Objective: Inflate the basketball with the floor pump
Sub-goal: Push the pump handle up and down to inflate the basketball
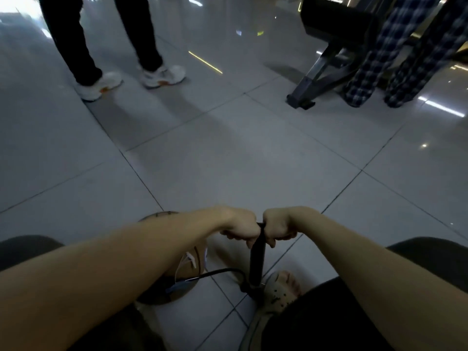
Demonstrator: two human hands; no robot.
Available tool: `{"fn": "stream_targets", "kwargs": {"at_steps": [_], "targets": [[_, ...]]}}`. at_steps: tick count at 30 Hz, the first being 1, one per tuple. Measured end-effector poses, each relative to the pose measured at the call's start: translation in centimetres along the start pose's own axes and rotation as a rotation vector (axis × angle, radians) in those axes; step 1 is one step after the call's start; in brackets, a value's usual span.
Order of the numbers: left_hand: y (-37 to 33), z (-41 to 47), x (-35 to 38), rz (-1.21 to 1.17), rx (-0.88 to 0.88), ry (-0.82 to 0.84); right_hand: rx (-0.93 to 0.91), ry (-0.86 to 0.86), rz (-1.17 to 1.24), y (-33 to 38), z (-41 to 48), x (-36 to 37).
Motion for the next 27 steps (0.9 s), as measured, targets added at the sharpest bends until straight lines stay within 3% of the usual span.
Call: {"fn": "stream_targets", "kwargs": {"at_steps": [5,12,22,27], "targets": [[-1.8,-5.0,-1.8,-0.012,-0.052,0.127,0.033,0.108,-0.049,1.7,-5.6,-1.5],[-3.9,-13.7,-10.2,-0.064,0.039,0.009,-0.067,0.006,0.040,4.1,-15.4,-8.9],[-0.7,-1.2,-1.5,-0.061,-0.013,0.075,-0.010,0.106,-0.007,0.0,-1.4,-1.6],[-0.1,0.6,1.0,-0.044,-0.005,-0.030,0.003,0.066,-0.059,-0.4,0.8,0.4]]}}
Point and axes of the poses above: each hand's wrist, its own z-axis towards the middle knuckle, its own x-axis out of the palm, y = z × x, the point moved 3 cm from there along z, towards the middle knuckle, and after that the axes turned 13 degrees about y, right-handed, at the moved point
